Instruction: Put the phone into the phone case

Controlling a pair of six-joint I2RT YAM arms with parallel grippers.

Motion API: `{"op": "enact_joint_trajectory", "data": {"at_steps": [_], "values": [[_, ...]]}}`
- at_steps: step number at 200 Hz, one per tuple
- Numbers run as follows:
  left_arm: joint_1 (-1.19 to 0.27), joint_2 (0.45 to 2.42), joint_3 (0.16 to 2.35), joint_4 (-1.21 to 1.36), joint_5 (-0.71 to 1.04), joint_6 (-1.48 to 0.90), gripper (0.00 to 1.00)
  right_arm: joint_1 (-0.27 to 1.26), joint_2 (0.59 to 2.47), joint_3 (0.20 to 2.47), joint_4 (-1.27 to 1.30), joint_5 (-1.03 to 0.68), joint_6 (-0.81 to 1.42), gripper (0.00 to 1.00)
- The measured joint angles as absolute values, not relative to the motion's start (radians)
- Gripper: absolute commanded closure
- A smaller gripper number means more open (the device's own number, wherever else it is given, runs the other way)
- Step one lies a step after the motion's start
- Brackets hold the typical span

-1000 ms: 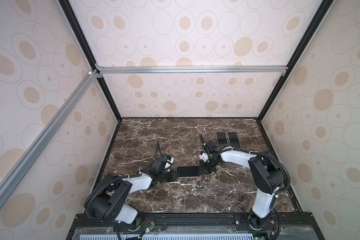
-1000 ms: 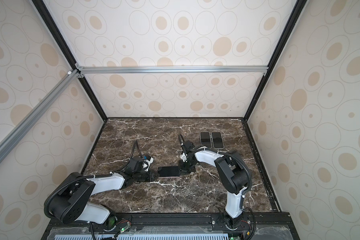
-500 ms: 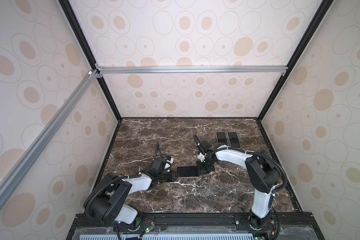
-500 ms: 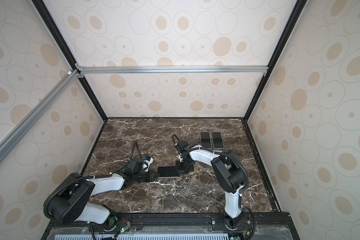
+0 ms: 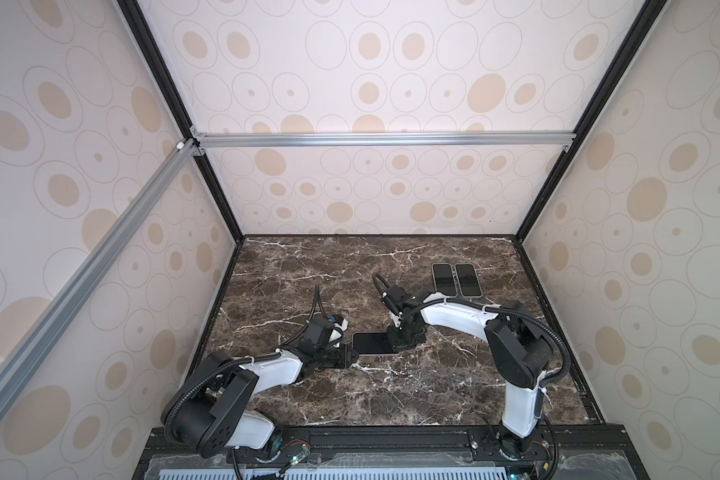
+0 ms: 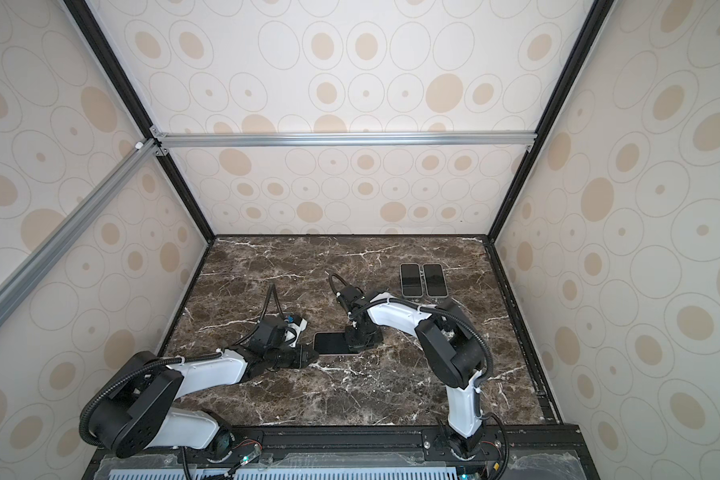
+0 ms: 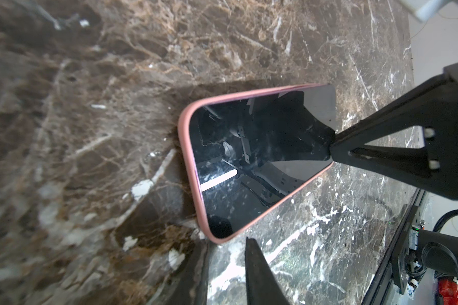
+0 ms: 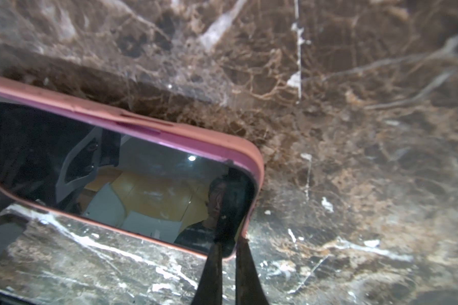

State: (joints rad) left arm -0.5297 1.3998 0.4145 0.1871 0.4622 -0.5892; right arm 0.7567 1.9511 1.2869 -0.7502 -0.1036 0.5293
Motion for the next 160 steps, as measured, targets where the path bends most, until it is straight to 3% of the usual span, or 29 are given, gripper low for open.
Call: {"op": "enact_joint_trajectory", "data": {"at_steps": [78,123,160], "values": [[-0.516,1.356,0.413,0.122,0.432,-0.589,0.73,0.779,1.914,1.263,-0.729,-0.036,0.456,0.87],[-0.474,1.325,0.425,0.084,0.424,-0.577,0.58,0.702,1.864,1.208,-0.656,-0.173,0.406,0.77],[-0.432,1.334,0.482,0.093,0.434,-0.57,0.57,0.614,1.832,1.159,-0.582,-0.288,0.376,0.77]]}}
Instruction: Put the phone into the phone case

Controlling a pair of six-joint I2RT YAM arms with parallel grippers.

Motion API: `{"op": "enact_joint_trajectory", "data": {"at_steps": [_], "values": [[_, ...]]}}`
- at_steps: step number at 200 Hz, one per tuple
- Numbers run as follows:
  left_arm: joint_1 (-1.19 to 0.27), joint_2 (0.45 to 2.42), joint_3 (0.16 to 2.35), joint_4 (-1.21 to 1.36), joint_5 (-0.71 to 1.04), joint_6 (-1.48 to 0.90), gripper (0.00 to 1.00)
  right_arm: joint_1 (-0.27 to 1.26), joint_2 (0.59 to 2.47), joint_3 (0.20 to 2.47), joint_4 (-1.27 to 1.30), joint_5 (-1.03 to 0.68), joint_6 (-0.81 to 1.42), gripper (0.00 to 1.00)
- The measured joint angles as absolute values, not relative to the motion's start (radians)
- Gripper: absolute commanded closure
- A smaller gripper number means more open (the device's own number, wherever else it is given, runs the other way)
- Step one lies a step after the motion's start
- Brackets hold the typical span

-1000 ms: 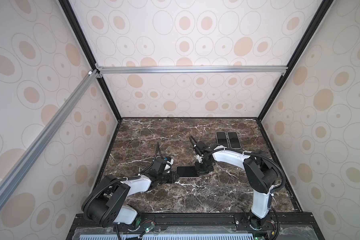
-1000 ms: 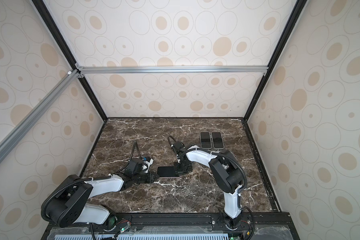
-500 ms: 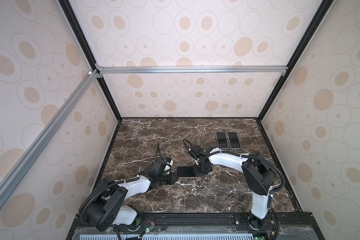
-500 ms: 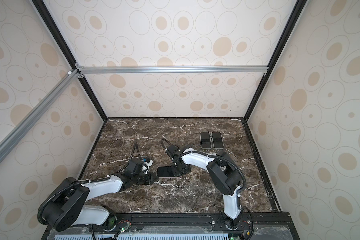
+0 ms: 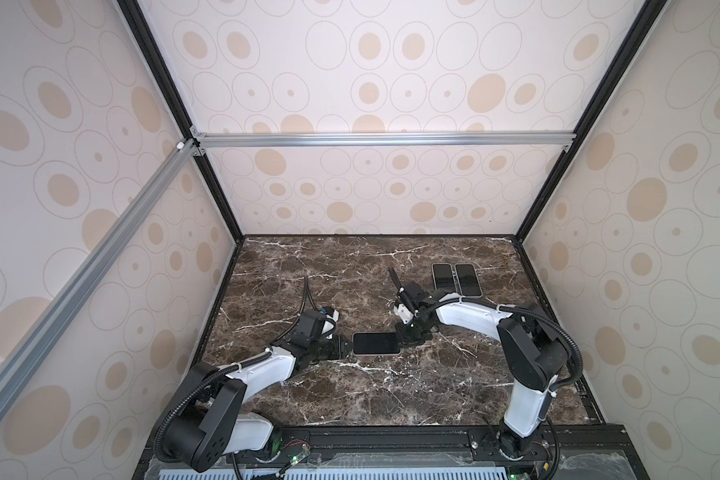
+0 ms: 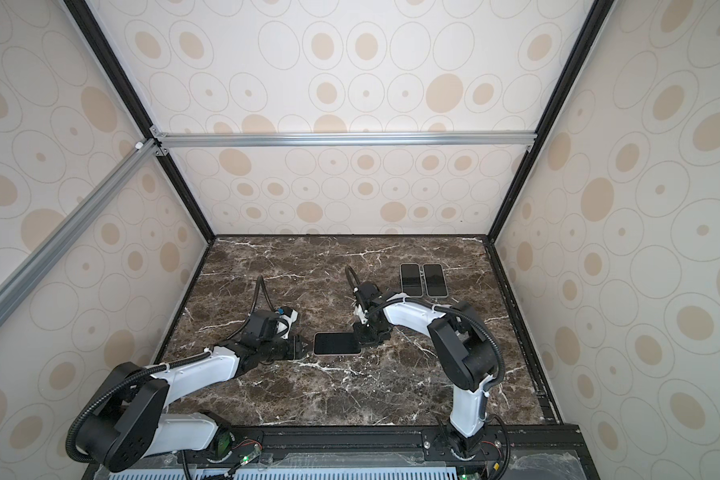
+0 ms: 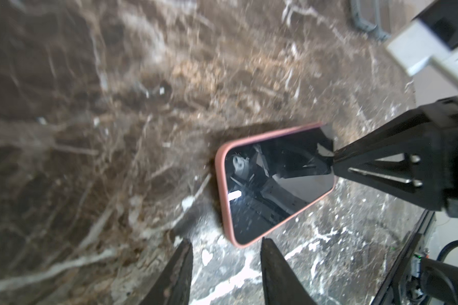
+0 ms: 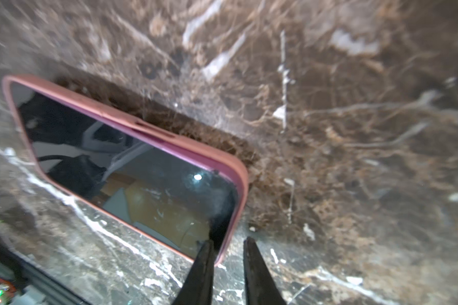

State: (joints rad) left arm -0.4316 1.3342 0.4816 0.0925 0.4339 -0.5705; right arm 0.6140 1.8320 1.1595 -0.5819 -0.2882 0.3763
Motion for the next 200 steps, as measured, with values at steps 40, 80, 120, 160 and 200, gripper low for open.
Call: {"op": "enact_joint_trajectory", "data": {"at_steps": [40,80,120,160,200], "values": [[-0.418,1.433,0.57,0.119,0.483,-0.549,0.62,0.541,1.819,1.135,-0.498,-0.387,0.376,0.78],[-0.416,1.483,0.583,0.121,0.513,-0.536,0.64,0.528,1.819,1.135,-0.453,-0.436,0.376,0.79],[-0.416,1.495,0.583,0.121,0.514,-0.532,0.67,0.513,1.827,1.135,-0.429,-0.462,0.374,0.8],[-0.416,1.541,0.583,0.122,0.516,-0.529,0.71,0.503,1.85,1.135,-0.426,-0.468,0.369,0.81],[-0.416,1.551,0.584,0.125,0.519,-0.529,0.72,0.503,1.875,1.135,-0.423,-0.482,0.368,0.83]]}}
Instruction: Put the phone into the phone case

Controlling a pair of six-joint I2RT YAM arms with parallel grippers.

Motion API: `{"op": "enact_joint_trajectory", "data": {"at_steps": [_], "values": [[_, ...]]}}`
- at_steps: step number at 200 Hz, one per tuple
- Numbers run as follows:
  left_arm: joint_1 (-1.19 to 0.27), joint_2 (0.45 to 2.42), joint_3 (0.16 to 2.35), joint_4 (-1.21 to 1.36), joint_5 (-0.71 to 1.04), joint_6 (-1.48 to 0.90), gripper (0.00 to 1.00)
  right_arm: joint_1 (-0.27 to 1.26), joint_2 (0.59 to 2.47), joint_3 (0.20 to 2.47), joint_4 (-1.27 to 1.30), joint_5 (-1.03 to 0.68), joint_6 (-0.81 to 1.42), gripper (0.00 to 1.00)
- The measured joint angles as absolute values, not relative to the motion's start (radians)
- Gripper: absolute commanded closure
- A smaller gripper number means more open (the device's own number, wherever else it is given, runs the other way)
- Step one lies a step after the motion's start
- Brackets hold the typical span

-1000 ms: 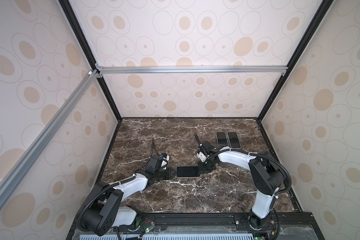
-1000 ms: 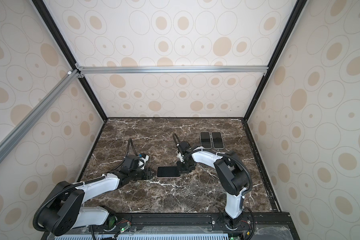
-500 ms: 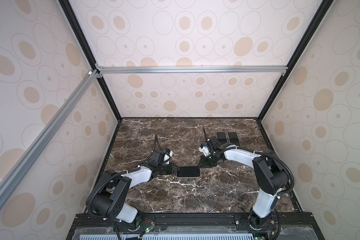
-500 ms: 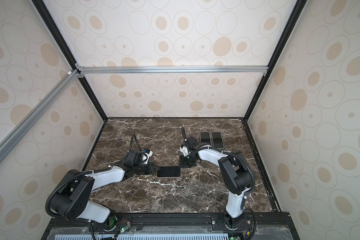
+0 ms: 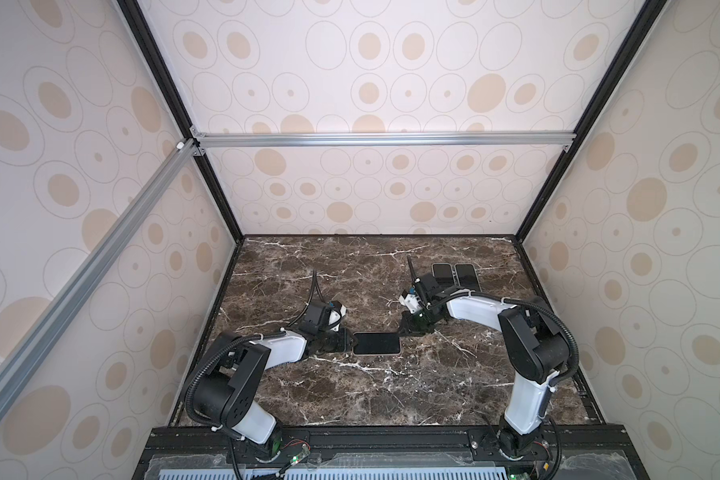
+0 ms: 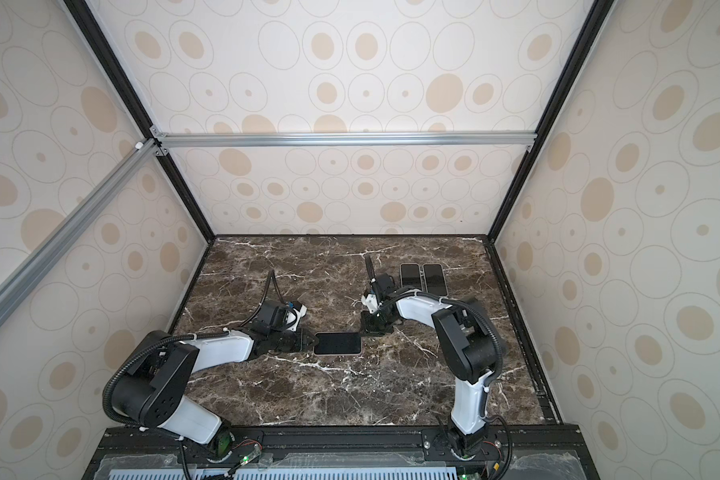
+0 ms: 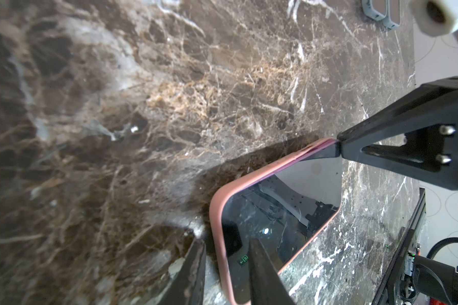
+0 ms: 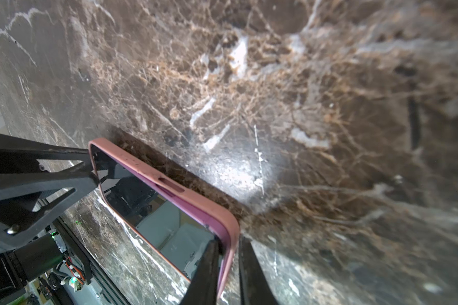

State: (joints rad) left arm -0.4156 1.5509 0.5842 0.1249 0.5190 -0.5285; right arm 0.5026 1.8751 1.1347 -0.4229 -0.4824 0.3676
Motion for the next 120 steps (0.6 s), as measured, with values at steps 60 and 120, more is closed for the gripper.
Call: {"op": "enact_joint_trajectory", "data": {"at_steps": [60,120], "values": [[-0.414,1.577,0.586,0.15,0.537,-0.525,0.8,0.497,1.88,1.135,-0.417,-0.51,0.364,0.88],[-0.41,1.581,0.586,0.155,0.548,-0.526,0.81,0.486,1.89,1.135,-0.41,-0.541,0.365,0.91]]}}
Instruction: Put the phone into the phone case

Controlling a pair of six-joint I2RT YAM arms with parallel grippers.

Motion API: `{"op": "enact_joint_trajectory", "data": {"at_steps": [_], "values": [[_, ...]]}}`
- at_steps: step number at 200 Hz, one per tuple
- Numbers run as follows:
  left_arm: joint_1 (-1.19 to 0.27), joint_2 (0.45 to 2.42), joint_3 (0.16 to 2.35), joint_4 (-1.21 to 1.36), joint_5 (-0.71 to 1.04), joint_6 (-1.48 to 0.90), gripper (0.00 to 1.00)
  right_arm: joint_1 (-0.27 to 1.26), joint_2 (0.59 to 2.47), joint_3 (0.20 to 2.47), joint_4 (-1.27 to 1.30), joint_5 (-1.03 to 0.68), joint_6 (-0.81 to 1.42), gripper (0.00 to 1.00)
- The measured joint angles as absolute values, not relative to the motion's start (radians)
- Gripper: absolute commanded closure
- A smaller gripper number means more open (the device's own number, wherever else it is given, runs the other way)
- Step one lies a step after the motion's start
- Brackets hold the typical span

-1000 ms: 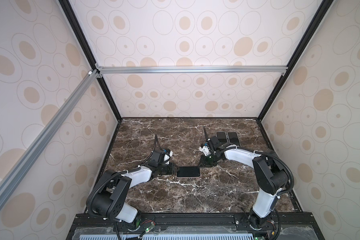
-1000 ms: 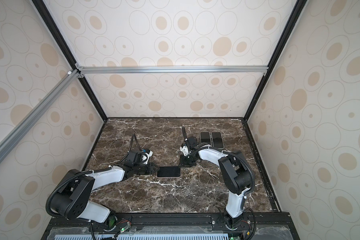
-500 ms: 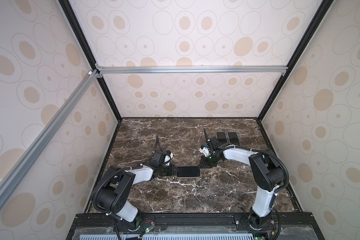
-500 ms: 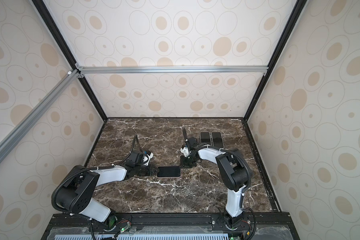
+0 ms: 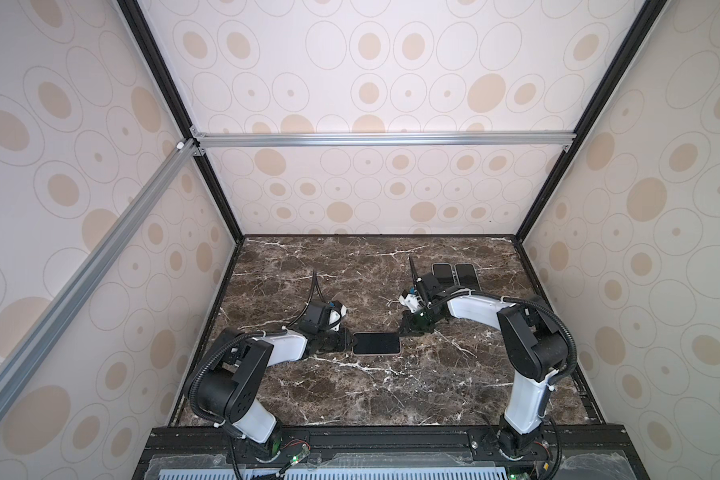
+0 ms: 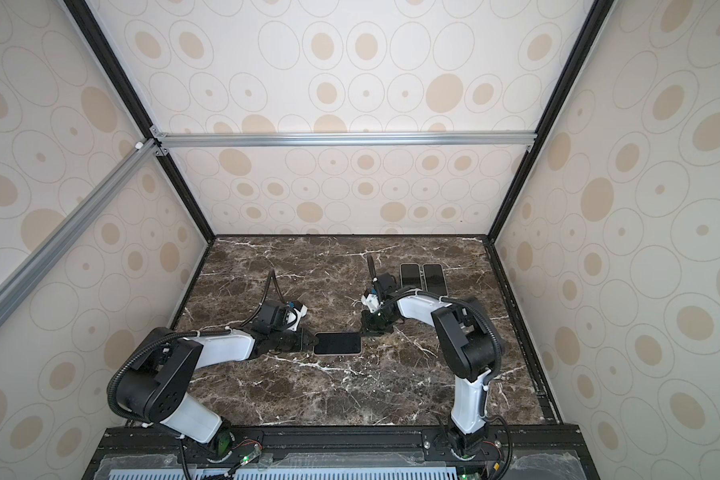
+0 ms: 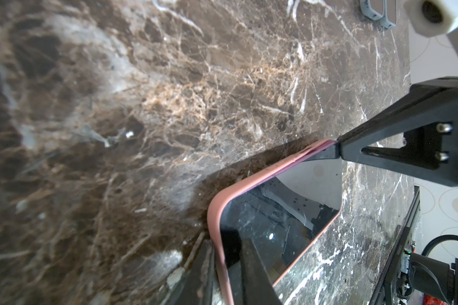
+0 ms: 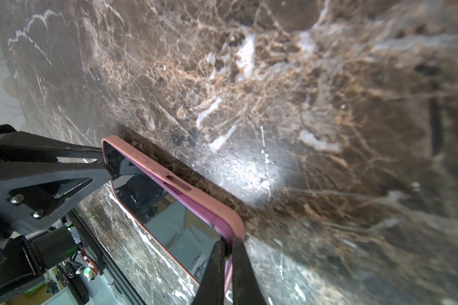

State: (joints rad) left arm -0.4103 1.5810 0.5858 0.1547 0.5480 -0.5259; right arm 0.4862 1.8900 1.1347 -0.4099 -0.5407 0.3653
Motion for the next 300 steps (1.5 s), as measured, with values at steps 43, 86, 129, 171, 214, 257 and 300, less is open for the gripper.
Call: {"op": "enact_joint_trajectory", "data": {"at_steps": [43,86,129,171,214,257,300], "values": [[-0.4,1.584,0.585,0.162,0.549,-0.526,0.81,0.484,1.909,1.141,-0.396,-0.566,0.369,0.91],[-0.391,1.586,0.585,0.167,0.541,-0.526,0.82,0.5,1.931,1.174,-0.418,-0.542,0.373,0.9],[-0.388,1.586,0.58,0.178,0.541,-0.527,0.82,0.547,1.961,1.244,-0.506,-0.436,0.375,0.9],[-0.388,1.586,0.574,0.189,0.541,-0.527,0.82,0.585,1.984,1.302,-0.58,-0.341,0.382,0.9],[-0.388,1.584,0.566,0.203,0.541,-0.527,0.82,0.651,2.011,1.367,-0.664,-0.191,0.384,0.9],[-0.388,1.578,0.561,0.204,0.535,-0.527,0.82,0.703,2.017,1.385,-0.686,-0.072,0.389,0.89],[-0.395,1.558,0.55,0.192,0.526,-0.527,0.82,0.743,2.034,1.415,-0.718,0.011,0.381,0.81]]}}
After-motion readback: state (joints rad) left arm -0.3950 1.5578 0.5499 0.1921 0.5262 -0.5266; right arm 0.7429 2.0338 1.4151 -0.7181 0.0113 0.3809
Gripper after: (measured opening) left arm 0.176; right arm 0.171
